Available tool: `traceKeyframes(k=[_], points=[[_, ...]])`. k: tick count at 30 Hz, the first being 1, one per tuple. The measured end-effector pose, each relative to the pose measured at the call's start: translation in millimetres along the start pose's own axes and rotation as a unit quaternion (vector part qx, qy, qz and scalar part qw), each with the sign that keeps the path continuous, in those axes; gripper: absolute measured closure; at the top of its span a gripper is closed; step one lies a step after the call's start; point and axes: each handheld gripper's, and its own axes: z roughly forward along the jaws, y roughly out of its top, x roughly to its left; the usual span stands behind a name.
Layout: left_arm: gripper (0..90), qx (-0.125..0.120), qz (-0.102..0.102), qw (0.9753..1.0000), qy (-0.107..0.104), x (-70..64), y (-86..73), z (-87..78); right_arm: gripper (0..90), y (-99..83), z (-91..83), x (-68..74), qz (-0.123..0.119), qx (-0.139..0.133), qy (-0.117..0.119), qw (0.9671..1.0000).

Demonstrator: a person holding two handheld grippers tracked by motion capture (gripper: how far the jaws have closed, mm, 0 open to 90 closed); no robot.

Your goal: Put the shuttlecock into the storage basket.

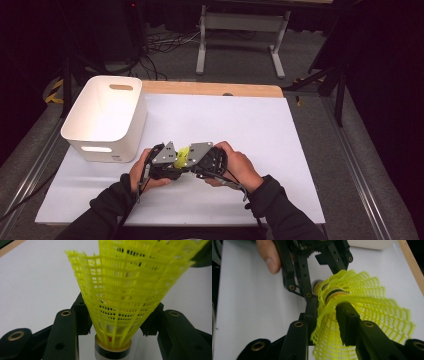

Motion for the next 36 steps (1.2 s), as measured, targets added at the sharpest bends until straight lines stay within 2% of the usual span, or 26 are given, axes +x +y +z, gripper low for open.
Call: traceKeyframes(k=[3,4,11,12,19,21,25,28,30,33,36], points=[[53.4,-0.016,-0.004,0.9998,0.011,0.7,-0.6,-2.8,68.0,6.1,-2.0,-2.9,0.001,-0.004,0.005,1.0000],[53.4,-0.025,-0.008,0.9996,0.009,1.0,-1.3,-3.6,66.8,7.2,-2.8,-3.3,0.006,-0.008,0.009,0.9999],[54.2,-0.066,-0.001,0.9975,0.023,0.4,-2.3,-10.5,58.7,9.5,-10.2,-4.8,0.027,-0.049,0.021,0.9982],[54.2,-0.074,-0.008,0.9970,0.021,0.5,-2.7,-11.3,56.5,10.0,-11.5,-4.4,0.028,-0.052,0.019,0.9981],[54.3,-0.094,-0.013,0.9953,0.023,2.4,-4.7,-15.3,50.0,13.9,-19.2,-3.0,0.029,-0.064,0.013,0.9975],[54.3,-0.099,-0.015,0.9947,0.022,3.0,-5.3,-17.1,48.5,14.1,-23.5,-2.4,0.028,-0.066,0.006,0.9974],[54.3,-0.105,-0.020,0.9940,0.022,4.1,-6.2,-17.9,42.6,13.8,-33.9,-3.7,0.037,-0.087,-0.014,0.9954],[54.3,-0.109,-0.023,0.9935,0.025,5.2,-6.9,-19.2,40.2,12.8,-44.0,-0.8,0.028,-0.115,-0.032,0.9925],[54.3,-0.109,-0.024,0.9933,0.027,5.9,-7.4,-19.7,37.9,11.9,-51.2,0.6,0.029,-0.137,-0.048,0.9890],[54.3,-0.109,-0.022,0.9934,0.029,6.9,-8.3,-20.8,33.1,7.6,-58.7,-0.5,0.060,-0.156,-0.078,0.9829],[54.2,-0.111,-0.026,0.9931,0.030,8.7,-10.1,-22.5,30.3,-0.9,-62.2,-1.3,0.078,-0.164,-0.102,0.9780]])
